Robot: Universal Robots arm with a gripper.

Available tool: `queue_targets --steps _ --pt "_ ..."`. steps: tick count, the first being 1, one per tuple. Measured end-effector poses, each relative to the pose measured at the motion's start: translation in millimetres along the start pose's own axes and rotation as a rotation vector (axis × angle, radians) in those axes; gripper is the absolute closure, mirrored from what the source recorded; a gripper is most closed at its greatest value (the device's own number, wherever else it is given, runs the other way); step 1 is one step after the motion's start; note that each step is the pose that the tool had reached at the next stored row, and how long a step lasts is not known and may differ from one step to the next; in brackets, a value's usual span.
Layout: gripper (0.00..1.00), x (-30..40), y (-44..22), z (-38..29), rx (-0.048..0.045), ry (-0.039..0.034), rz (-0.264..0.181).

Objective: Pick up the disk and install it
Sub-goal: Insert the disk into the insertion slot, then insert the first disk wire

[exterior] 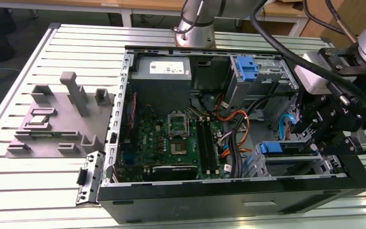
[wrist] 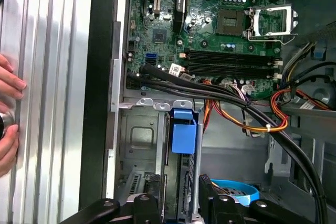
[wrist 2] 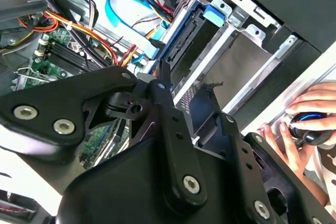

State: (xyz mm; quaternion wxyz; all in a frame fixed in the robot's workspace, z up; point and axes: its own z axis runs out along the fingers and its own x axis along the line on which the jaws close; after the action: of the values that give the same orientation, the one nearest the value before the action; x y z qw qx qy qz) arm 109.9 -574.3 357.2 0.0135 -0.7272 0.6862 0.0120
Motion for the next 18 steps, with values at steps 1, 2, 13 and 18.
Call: queue_targets --steps 1,2,13,18 --pt "0.58 0.0 0.9 0.9 0.0019 0.0002 0.000" --pt "0.58 -0.1 2.1 1.8 0.0040 0.0003 0.000" --pt "0.58 -3.5 4.9 8.2 0.0098 0.0003 0.011" --pt "0.58 -3.6 4.9 7.9 0.0098 0.0009 0.012"
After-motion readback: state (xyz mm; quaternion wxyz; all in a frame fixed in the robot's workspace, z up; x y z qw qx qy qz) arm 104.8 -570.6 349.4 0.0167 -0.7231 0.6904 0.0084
